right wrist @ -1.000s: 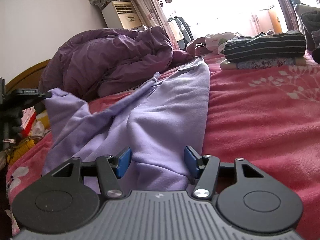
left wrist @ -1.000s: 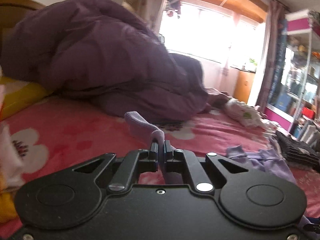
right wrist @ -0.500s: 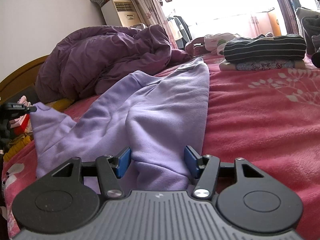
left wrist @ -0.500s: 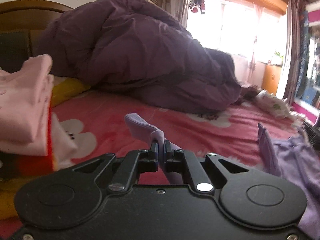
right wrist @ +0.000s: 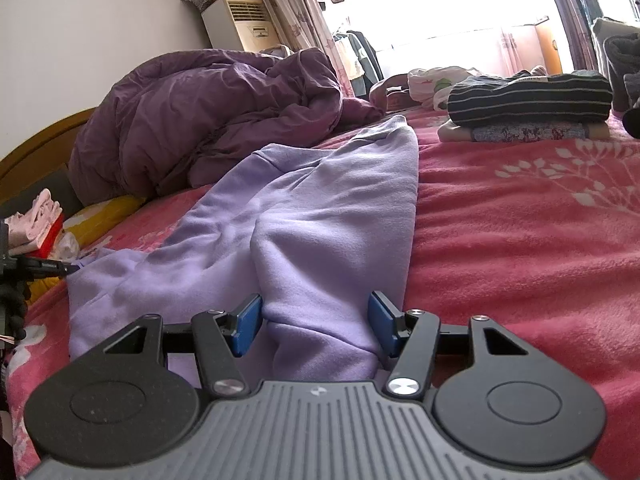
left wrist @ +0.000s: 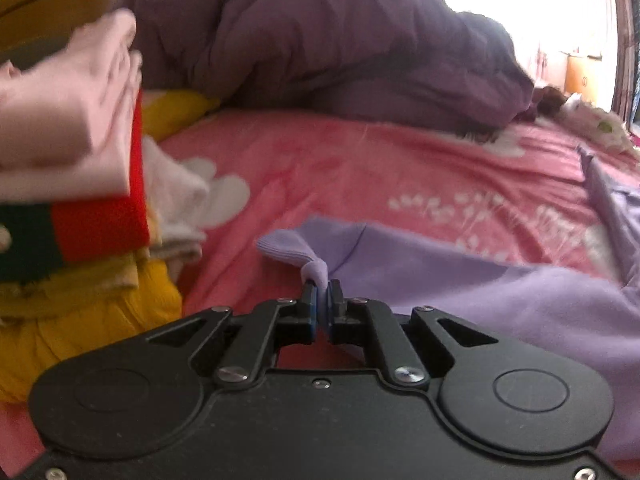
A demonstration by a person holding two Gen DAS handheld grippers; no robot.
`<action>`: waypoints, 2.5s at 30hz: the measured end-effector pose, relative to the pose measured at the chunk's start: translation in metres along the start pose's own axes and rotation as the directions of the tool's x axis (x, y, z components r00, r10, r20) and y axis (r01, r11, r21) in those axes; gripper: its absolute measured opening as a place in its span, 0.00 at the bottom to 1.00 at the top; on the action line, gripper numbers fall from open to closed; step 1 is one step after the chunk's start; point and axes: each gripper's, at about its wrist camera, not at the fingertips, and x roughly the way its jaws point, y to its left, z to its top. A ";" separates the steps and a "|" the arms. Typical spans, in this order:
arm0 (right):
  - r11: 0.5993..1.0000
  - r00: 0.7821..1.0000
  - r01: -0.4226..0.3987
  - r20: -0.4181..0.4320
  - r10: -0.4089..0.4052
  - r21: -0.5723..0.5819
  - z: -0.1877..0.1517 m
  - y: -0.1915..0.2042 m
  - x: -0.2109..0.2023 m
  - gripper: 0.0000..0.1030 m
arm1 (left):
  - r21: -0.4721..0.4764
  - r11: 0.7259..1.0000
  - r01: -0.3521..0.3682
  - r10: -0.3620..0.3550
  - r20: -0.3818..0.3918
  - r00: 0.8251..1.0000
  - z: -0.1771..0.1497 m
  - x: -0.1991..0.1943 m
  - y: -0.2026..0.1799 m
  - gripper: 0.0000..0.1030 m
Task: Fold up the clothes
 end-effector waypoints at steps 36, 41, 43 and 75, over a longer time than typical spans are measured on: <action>0.508 0.962 -0.114 -0.222 -0.156 -0.854 -0.065 0.286 0.077 0.20 | -0.390 0.907 0.157 -0.166 0.011 0.986 0.006 -0.005 0.049 0.04; 0.470 0.965 -0.116 -0.211 -0.155 -0.875 -0.065 0.290 0.072 0.21 | -0.360 0.928 0.100 -0.126 -0.050 0.991 0.003 0.002 0.044 0.09; 0.473 0.970 -0.103 -0.193 -0.147 -0.875 -0.061 0.291 0.067 0.25 | -0.278 0.960 0.033 -0.048 -0.046 0.998 0.007 -0.009 0.034 0.23; 0.750 0.980 -0.155 -0.196 0.034 -0.643 -0.064 0.271 0.064 0.51 | 0.201 0.971 0.127 -0.120 -0.048 0.992 0.011 0.031 -0.012 0.45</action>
